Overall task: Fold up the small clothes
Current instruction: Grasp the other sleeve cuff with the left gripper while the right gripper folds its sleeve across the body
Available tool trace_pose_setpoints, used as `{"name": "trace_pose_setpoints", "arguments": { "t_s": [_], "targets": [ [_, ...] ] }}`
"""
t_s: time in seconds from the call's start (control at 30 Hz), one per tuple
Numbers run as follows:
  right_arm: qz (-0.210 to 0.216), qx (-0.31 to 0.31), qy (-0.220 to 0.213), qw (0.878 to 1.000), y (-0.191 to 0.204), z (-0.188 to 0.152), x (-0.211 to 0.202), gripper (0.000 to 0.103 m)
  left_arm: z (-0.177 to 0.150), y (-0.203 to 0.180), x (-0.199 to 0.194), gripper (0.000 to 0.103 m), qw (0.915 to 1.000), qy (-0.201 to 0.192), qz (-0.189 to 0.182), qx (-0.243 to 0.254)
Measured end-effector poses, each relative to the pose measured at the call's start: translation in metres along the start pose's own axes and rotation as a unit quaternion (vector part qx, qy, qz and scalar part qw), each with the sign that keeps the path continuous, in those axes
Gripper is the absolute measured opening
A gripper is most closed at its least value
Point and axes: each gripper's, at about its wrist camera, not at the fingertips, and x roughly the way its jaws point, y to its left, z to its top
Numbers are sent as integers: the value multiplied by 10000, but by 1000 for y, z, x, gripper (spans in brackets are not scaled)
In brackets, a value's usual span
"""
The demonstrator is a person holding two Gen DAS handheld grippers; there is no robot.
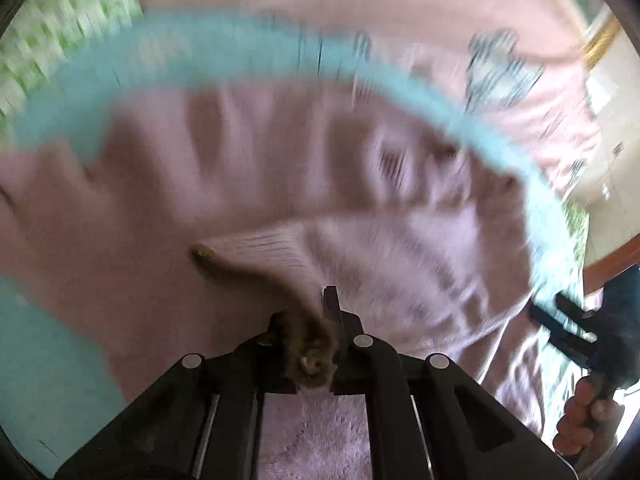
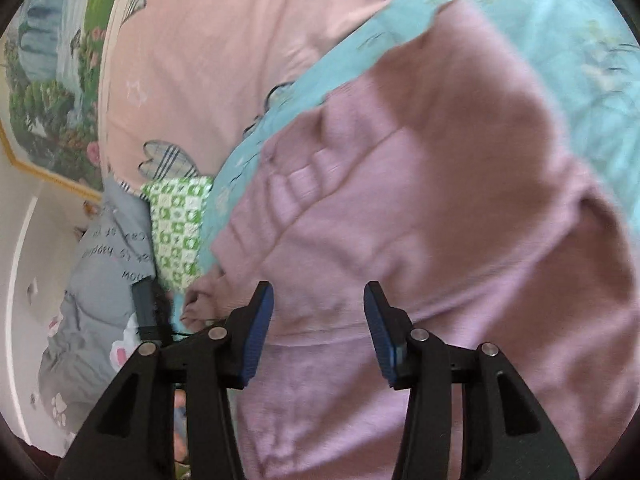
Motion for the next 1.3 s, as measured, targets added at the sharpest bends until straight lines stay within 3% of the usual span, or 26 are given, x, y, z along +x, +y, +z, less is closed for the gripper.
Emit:
{"name": "trace_pose_setpoints", "arguments": {
  "t_s": [0.07, 0.13, 0.2, 0.37, 0.47, 0.57, 0.67, 0.7, 0.73, 0.77, 0.93, 1.13, 1.23, 1.3],
  "targets": [
    [-143, 15, -177, 9997, -10, 5, -13, 48, 2, 18, -17, 6, 9992, -285, -105, -274],
    [-336, -6, -341, 9989, -20, 13, -22, 48, 3, 31, -11, 6, 9991, -203, -165, -339],
    [-519, 15, -418, 9978, -30, 23, -25, 48, 1, 38, -2, 6, 9994, -3, 3, -354],
    [-1062, -162, -624, 9922, -38, 60, -23, 48, -1, 36, -1, 6, 9996, -114, 92, -253],
    [-1297, -213, -636, 9893, -45, 89, -14, 49, -2, 41, -1, 6, 9993, -155, 155, -306],
    [-1482, -271, -590, 9868, -49, 115, 3, 58, -7, 43, -3, 6, 9990, -154, 161, -395],
    [-1537, -441, -263, 9868, -53, 130, 26, 60, -16, 41, -9, 6, 9992, -136, 158, -342],
    [-1510, -485, -84, 9873, -56, 132, 35, 54, -16, 39, -8, 6, 9993, -129, 152, -328],
    [-1502, -491, -2, 9874, -58, 134, 38, 39, -17, 36, -6, 6, 9994, -118, 120, -310],
    [-1560, -503, 47, 9865, -60, 137, 37, 10, -16, 33, -5, 6, 9995, -113, 83, -283],
    [-1774, -658, -553, 9804, -57, 158, -6, 10, -7, -2, 8, 6, 9995, -225, -205, 79],
    [-2237, -827, -330, 9706, -77, 164, 12, 10, -14, -6, 35, 6, 9993, -38, 47, 359],
    [-2249, -741, -337, 9710, -78, 162, 11, 15, -19, 9, 30, 18, 9996, 116, -116, 228],
    [-2307, -620, -406, 9702, -73, 158, 3, 26, -17, 18, 29, 43, 9994, 200, -285, 52]
  ]
}}
